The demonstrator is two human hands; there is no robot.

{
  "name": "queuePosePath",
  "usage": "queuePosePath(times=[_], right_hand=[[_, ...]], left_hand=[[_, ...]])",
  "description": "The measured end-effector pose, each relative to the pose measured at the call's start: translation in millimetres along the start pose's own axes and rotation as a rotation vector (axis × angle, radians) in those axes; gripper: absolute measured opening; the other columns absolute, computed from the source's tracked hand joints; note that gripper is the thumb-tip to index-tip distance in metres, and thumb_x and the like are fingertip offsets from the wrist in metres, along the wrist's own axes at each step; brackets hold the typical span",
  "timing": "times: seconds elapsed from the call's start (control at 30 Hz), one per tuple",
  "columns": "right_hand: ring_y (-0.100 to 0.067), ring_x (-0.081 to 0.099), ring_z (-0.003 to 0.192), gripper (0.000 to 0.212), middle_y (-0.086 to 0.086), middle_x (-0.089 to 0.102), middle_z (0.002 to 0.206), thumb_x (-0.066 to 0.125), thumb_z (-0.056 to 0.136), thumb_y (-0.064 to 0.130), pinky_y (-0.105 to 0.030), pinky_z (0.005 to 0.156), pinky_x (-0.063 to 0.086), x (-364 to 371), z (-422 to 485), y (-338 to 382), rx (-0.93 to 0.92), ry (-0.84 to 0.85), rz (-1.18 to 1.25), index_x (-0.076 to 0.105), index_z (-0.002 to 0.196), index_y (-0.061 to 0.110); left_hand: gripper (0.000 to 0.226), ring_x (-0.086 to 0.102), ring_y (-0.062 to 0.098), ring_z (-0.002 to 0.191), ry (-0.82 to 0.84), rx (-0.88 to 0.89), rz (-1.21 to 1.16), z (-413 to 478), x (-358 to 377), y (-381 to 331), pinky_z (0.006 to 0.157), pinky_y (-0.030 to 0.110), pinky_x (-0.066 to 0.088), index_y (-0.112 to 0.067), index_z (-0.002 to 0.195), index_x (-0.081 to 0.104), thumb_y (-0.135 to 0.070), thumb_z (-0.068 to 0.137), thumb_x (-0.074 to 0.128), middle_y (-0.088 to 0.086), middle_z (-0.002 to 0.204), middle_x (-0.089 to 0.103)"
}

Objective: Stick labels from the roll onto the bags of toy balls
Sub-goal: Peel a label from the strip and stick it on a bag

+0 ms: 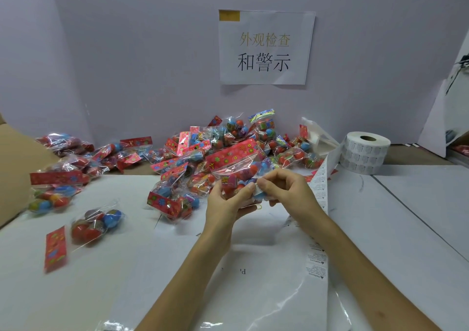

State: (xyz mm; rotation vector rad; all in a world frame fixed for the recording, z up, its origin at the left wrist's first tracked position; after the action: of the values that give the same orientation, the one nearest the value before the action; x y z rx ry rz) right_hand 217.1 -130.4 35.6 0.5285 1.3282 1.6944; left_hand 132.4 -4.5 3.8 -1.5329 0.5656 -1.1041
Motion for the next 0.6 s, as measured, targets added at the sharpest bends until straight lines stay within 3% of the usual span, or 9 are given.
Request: queuePosePath(times=[0.17, 0.33, 0.6], right_hand=[[-0.013, 0.066, 0.068, 0.015, -0.001, 0.071, 0.073, 0.067, 0.096, 0.018, -0.025, 0.062, 0.056, -0.2, 0.7, -1.1, 0.007, 0.009, 0.020, 0.069, 0.092, 0.003], [-0.011, 0.066, 0.068, 0.011, 0.002, 0.070, 0.072, 0.066, 0.097, 0.016, -0.025, 0.061, 0.054, 0.7, 0.7, -1.3, 0.012, 0.016, 0.026, 0.069, 0.090, 0.008], [-0.017, 0.061, 0.067, 0.007, -0.003, 0.067, 0.076, 0.066, 0.095, 0.006, -0.025, 0.064, 0.055, 2.7, -0.5, 1.8, 0.012, 0.110, 0.024, 0.066, 0.102, 0.006]], left_hand=[[0.039, 0.078, 0.025, 0.087, -0.003, 0.001, 0.025, 0.0, -0.6, -0.1, 0.071, 0.031, 0.063, -0.012, 0.122, 0.060, -0.020, 0.088, 0.078, 0.011, 0.106, 0.076], [0.039, 0.078, 0.025, 0.088, -0.009, 0.006, 0.045, 0.1, -0.5, 0.0, 0.071, 0.031, 0.063, -0.012, 0.123, 0.061, -0.021, 0.089, 0.077, 0.012, 0.107, 0.076], [0.040, 0.077, 0.028, 0.091, -0.021, 0.021, -0.015, 1.3, -4.7, 0.5, 0.072, 0.030, 0.061, -0.009, 0.125, 0.061, -0.020, 0.089, 0.077, 0.018, 0.110, 0.074]])
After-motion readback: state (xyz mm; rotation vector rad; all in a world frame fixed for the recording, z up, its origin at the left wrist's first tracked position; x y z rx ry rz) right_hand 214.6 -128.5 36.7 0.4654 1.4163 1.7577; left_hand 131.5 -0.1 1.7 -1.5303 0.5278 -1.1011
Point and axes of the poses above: each hand's wrist, its own z-axis towards the middle knuckle, its own x-axis out of the palm, y = z × x, the point moved 7 cm from there along z, towards the middle knuckle
